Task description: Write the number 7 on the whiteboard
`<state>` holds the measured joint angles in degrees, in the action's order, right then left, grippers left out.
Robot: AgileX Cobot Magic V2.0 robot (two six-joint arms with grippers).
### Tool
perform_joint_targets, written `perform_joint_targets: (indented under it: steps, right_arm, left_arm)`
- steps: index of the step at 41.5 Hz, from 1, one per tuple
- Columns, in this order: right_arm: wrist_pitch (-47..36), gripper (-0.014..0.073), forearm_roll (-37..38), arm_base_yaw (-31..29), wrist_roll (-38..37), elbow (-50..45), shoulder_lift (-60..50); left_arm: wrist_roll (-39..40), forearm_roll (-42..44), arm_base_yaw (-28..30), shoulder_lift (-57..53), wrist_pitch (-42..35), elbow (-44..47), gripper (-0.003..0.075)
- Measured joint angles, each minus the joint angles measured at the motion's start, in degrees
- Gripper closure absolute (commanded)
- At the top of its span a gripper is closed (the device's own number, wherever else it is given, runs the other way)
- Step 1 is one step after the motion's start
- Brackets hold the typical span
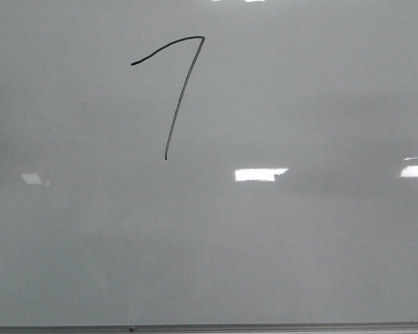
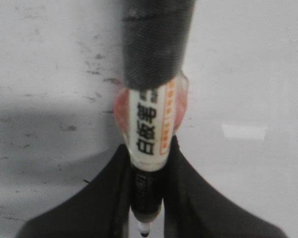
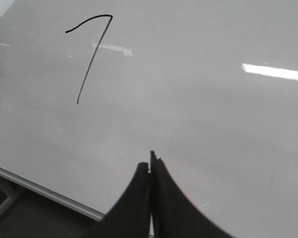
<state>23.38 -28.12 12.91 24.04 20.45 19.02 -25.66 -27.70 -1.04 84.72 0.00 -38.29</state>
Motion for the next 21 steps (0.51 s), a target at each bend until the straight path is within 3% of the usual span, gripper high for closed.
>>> perform_joint_targets:
  steps: [16, 21]
  right_arm:
    - [0.00, 0.0662, 0.00, 0.00, -0.12, 0.00, 0.00]
    - [0.00, 0.0662, 0.00, 0.00, -0.12, 0.00, 0.00]
  left_arm:
    - [0.00, 0.00, 0.00, 0.04, -0.37, -0.10, 0.0232]
    - [0.00, 0.00, 0.00, 0.04, -0.37, -0.10, 0.0180]
